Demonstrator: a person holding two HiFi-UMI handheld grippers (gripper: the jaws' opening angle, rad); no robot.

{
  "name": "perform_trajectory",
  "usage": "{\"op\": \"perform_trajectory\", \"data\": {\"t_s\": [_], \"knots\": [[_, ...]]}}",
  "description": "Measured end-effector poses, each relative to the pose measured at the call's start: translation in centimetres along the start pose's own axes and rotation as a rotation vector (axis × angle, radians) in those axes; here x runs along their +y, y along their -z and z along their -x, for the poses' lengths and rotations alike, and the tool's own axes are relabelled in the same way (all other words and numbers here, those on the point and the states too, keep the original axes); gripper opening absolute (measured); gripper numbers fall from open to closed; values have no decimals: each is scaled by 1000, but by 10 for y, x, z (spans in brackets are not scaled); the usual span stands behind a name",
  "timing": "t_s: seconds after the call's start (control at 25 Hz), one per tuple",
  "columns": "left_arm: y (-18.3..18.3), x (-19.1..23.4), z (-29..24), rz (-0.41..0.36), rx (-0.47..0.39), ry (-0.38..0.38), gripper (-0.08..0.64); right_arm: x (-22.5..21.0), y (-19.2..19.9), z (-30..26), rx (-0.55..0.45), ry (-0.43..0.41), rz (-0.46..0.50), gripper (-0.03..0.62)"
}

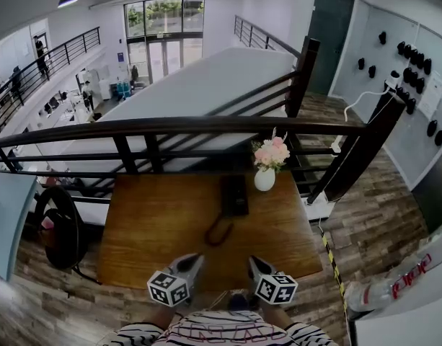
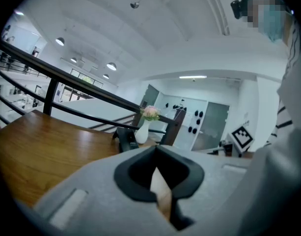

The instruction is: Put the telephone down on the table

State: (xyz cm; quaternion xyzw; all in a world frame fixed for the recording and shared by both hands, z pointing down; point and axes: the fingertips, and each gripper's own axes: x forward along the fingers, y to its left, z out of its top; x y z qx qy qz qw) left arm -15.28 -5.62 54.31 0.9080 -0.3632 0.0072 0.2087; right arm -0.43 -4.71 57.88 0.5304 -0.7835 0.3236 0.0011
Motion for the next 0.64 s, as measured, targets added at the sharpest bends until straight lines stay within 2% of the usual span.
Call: {"op": "perform_trajectory", "data": {"t_s": [0.64], "knots": [[19, -2, 16, 13, 22, -14, 2, 7, 16, 5, 22, 5, 24, 0]]}}
